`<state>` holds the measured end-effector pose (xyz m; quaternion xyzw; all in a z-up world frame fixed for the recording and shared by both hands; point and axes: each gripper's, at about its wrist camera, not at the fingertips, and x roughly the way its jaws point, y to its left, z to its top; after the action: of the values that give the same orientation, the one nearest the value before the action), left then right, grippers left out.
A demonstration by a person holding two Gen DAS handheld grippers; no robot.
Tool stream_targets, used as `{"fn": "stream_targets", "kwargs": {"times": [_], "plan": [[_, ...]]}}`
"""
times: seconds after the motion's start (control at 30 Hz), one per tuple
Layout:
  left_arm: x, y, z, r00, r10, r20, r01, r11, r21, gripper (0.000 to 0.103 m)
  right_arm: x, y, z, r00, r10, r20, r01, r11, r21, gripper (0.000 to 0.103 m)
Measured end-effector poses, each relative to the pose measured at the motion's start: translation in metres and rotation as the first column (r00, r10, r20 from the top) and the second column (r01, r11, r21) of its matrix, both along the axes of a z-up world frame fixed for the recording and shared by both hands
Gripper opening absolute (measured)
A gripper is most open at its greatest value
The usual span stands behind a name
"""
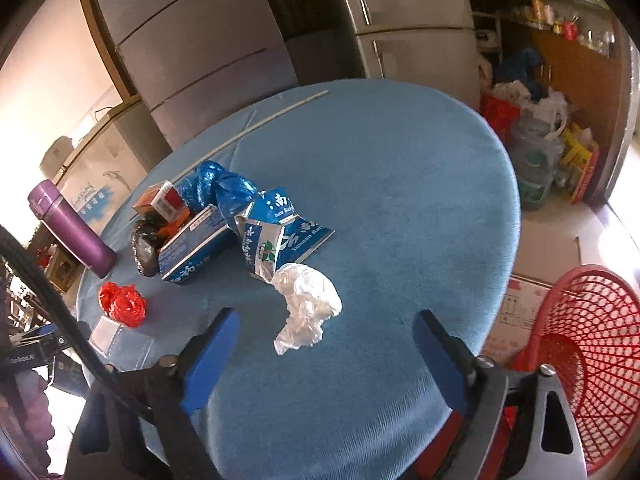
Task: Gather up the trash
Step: 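Grasp the white crumpled tissue with the right tool while the left tool grasps the clear plastic tray, then carry both held items over the red mesh basket and open both tools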
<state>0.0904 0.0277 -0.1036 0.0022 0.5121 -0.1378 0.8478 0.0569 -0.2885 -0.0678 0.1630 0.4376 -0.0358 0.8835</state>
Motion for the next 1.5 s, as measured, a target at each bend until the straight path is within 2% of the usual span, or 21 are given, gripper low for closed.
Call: {"fn": "stream_targets", "kwargs": {"times": [0.07,0.27,0.33,0.4,0.5,0.53,0.6,0.93,1.07,1.27,1.43,1.5], "plan": [[0.005,-0.005,0.000,1.000,-0.023,-0.013,0.022,1.000,-0.014,0.103,0.007,-0.002,-0.004,1.000,0.010,-0.007,-0.010,1.000,0.023,0.076],[-0.006,-0.022,-0.015,0.994,-0.086,-0.062,0.084,0.996,-0.027,0.103,0.028,0.002,-0.018,0.998,0.049,-0.034,-0.047,0.998,0.036,0.075],[-0.009,-0.025,-0.021,0.993,-0.098,-0.072,0.097,0.995,-0.022,0.103,0.035,0.006,-0.025,0.996,0.066,-0.054,-0.064,0.997,0.037,0.066],[-0.008,-0.027,-0.026,0.992,-0.107,-0.074,0.105,0.994,-0.032,0.103,0.041,0.009,-0.033,0.994,0.068,-0.082,-0.065,0.997,0.039,0.046],[-0.004,-0.029,-0.035,0.991,-0.108,-0.076,0.105,0.993,-0.053,0.102,0.041,0.010,-0.034,0.996,0.062,-0.064,-0.060,0.998,0.033,0.037],[-0.004,-0.028,-0.038,0.991,-0.113,-0.076,0.108,0.992,-0.066,0.100,0.040,0.009,-0.034,0.997,0.056,-0.057,-0.054,0.998,0.038,0.037],[-0.002,-0.028,-0.044,0.990,-0.114,-0.087,0.108,0.991,-0.078,0.080,0.037,0.006,-0.036,0.998,0.048,-0.049,-0.046,0.998,0.044,0.036],[-0.006,-0.033,-0.035,0.991,-0.133,-0.023,0.130,0.987,-0.096,0.077,0.011,-0.008,-0.024,1.000,0.019,0.000,-0.019,0.997,0.077,0.036],[-0.018,-0.046,-0.017,0.984,-0.176,0.032,0.178,0.980,-0.086,0.077,0.002,-0.009,-0.016,0.999,0.019,0.030,-0.021,0.997,0.080,0.036],[-0.035,-0.080,0.012,0.946,-0.299,0.121,0.309,0.948,-0.072,0.077,-0.015,-0.018,-0.001,0.997,0.009,0.080,-0.016,0.996,0.083,0.036],[-0.039,-0.133,0.028,0.893,-0.429,0.133,0.439,0.897,-0.052,0.077,-0.038,-0.042,0.010,0.994,-0.039,0.103,0.032,0.997,0.076,0.036],[-0.041,-0.161,0.034,0.863,-0.485,0.140,0.494,0.868,-0.040,0.078,-0.050,-0.057,0.013,0.992,-0.073,0.108,0.065,0.995,0.074,0.036]]}}
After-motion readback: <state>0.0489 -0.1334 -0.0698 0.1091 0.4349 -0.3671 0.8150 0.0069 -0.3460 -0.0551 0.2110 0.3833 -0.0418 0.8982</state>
